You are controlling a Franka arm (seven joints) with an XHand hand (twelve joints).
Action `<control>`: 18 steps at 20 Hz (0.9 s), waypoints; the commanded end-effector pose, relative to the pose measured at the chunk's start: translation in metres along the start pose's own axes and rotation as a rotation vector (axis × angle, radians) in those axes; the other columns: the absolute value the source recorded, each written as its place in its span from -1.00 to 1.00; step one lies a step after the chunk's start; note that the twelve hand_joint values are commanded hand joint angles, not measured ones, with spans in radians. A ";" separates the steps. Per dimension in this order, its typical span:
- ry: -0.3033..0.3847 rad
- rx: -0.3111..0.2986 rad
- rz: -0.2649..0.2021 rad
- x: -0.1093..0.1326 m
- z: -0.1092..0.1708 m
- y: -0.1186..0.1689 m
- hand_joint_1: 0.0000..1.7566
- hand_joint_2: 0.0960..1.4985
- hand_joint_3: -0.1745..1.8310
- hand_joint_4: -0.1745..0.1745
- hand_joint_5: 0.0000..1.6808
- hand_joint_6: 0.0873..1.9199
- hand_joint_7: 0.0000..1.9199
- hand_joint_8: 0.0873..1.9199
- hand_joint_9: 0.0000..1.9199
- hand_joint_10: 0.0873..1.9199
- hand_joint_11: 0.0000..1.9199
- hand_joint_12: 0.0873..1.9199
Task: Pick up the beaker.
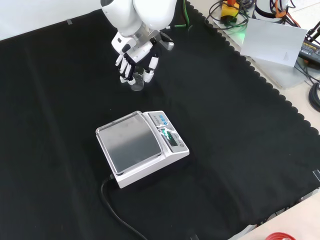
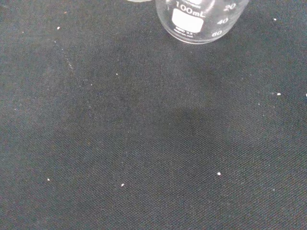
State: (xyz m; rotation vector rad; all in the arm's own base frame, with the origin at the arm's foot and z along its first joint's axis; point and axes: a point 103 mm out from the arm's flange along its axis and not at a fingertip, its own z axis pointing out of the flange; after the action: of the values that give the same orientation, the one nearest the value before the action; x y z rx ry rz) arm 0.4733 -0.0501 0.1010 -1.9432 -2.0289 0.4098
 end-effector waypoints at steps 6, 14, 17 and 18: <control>-0.002 0.046 -0.007 0.001 0.003 0.000 0.14 0.34 -1.00 -0.26 -0.36 -0.25 -0.59 -0.37 -0.31 -0.35 -0.60 0.38; 0.017 0.042 -0.028 0.006 0.007 0.000 -0.09 0.15 -1.00 -0.32 -0.70 -0.53 -0.85 -0.35 -0.61 -0.22 -0.80 0.48; 0.010 0.018 -0.025 0.006 0.006 -0.001 -0.01 0.19 -1.00 -0.34 -0.64 -0.55 -0.78 -0.34 -0.54 -0.24 -0.74 0.45; 0.003 0.016 -0.025 0.006 0.005 -0.001 0.02 0.22 -1.00 -0.35 -0.62 -0.54 -0.74 -0.34 -0.49 -0.25 -0.70 0.43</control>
State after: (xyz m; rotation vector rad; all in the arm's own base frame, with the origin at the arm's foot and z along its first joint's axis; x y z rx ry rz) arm 0.4695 -0.0443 0.0944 -1.8899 -2.0201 0.4197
